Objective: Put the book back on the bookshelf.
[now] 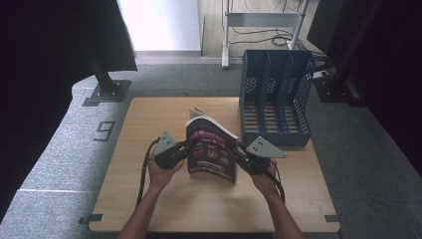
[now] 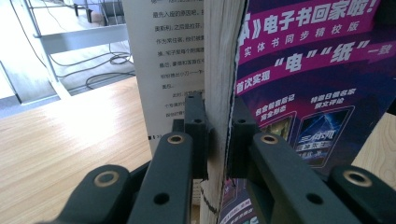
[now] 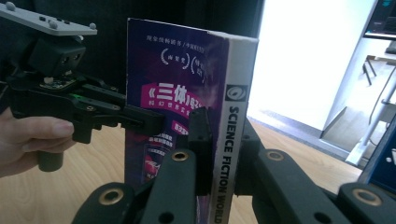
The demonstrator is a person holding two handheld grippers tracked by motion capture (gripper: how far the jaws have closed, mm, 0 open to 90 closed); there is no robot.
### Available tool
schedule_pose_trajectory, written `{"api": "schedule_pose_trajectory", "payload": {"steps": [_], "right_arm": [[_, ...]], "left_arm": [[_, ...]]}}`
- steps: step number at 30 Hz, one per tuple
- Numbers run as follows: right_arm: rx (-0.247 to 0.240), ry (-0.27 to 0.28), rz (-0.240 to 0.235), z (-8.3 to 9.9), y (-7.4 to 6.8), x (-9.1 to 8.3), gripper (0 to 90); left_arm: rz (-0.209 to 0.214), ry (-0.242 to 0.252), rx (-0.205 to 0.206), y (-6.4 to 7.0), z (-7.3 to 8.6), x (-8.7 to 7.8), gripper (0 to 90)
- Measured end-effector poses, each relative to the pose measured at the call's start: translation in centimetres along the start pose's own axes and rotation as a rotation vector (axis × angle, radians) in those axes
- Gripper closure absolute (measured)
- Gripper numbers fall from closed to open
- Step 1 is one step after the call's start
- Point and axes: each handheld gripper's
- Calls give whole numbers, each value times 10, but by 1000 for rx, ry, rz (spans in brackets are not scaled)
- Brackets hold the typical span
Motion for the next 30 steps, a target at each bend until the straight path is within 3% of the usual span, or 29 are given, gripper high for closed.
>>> {"api": "schedule_pose_trajectory", "payload": {"steps": [7, 14, 30], "right_arm": [[-25, 0, 18, -3, 1, 5, 813], [-9, 10, 8, 2, 2, 5, 813], [11, 8, -15, 5, 6, -3, 810]], "left_arm": [[-10, -6, 2, -5, -5, 5, 822], [-4, -12, -1, -5, -3, 3, 801], [-28, 15, -27, -10, -10, -4, 561]]}}
Point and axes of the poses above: each handheld gripper's, and its own axes: x roughly forward along the jaws, z roughly out of its underside, y roughly to its right, and after that the axes turned 4 degrees about y, right-handed
